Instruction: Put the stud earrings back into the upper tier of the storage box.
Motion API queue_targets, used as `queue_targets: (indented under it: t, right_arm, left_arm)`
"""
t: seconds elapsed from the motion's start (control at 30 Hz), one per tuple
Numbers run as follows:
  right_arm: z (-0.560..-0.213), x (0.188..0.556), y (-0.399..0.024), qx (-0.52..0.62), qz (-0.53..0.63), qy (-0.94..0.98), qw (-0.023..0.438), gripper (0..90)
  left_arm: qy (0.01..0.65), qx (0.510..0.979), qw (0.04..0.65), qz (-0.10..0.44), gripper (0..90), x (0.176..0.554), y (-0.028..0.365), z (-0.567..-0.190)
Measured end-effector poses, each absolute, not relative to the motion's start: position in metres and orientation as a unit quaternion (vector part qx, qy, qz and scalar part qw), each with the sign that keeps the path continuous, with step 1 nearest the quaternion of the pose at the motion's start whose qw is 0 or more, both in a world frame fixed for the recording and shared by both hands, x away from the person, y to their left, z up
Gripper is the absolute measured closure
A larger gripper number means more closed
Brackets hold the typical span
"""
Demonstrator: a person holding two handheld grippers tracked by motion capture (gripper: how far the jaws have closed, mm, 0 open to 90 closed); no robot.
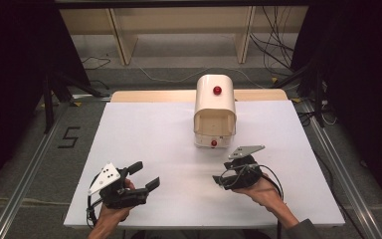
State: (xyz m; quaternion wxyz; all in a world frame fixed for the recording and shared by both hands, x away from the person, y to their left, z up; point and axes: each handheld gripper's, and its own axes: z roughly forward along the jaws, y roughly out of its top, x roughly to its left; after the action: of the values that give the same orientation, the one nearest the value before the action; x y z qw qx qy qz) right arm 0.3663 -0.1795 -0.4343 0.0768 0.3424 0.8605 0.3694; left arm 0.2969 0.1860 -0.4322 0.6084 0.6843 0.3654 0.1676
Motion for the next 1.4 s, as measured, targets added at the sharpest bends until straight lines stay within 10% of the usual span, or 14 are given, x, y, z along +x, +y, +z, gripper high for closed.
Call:
queue_targets:
  t: [1.4]
  right_arm:
    - [-0.47, 0.37, -0.169, 0.325, 0.272, 0.903, 0.073, 79.5]
  left_arm:
    - [0.36, 0.689, 0.607, 0.166, 15.9, 0.297, 0.185, -0.433]
